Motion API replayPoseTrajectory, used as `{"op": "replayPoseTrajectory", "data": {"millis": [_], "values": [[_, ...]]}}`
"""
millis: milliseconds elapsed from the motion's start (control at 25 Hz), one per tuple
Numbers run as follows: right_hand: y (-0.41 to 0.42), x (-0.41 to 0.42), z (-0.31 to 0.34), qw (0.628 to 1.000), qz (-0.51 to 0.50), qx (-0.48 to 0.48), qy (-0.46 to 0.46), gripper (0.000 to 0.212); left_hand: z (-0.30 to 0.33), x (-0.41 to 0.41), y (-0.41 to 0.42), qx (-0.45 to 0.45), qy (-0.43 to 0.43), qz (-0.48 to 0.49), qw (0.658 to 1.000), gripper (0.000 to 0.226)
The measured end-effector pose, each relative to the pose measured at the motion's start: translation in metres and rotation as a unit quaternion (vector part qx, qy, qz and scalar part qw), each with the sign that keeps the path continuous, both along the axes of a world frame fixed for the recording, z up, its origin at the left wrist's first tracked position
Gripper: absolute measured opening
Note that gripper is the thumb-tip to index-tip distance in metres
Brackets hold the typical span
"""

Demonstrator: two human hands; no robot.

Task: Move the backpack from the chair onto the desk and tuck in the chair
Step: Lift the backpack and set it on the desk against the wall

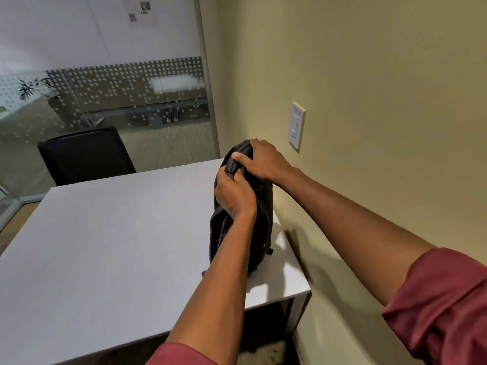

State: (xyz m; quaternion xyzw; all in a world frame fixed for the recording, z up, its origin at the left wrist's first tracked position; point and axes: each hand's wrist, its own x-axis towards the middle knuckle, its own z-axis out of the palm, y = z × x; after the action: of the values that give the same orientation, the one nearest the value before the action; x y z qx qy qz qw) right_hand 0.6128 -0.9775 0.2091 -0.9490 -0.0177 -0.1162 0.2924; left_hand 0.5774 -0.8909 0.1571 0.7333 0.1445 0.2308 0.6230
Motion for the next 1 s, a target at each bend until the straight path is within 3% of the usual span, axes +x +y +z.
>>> {"op": "replayPoseTrajectory", "data": {"millis": [200, 320, 520, 720, 840, 1000], "values": [[-0.013, 0.040, -0.011, 0.999, -0.031, -0.021, 0.029, 0.065, -0.011, 0.018, -0.035, 0.031, 0.011, -0.071, 0.997, 0.034], [-0.032, 0.051, -0.013, 0.997, -0.042, -0.062, 0.020, 0.034, -0.029, 0.014, -0.044, 0.087, -0.007, -0.199, 0.976, 0.057], [-0.060, 0.058, -0.011, 0.996, -0.015, -0.092, 0.017, 0.021, -0.078, 0.012, -0.041, 0.319, 0.063, -0.276, 0.904, 0.092], [-0.087, 0.065, -0.016, 0.968, -0.034, -0.248, -0.004, 0.030, -0.103, 0.003, -0.046, 0.294, 0.025, -0.383, 0.875, 0.109], [-0.096, 0.062, -0.027, 0.948, -0.037, -0.316, -0.026, 0.035, -0.127, -0.006, -0.036, 0.279, 0.069, -0.419, 0.861, 0.119], [-0.093, 0.062, -0.032, 0.944, -0.039, -0.324, -0.048, 0.032, -0.157, -0.005, 0.006, 0.257, 0.145, -0.455, 0.840, 0.127]]}}
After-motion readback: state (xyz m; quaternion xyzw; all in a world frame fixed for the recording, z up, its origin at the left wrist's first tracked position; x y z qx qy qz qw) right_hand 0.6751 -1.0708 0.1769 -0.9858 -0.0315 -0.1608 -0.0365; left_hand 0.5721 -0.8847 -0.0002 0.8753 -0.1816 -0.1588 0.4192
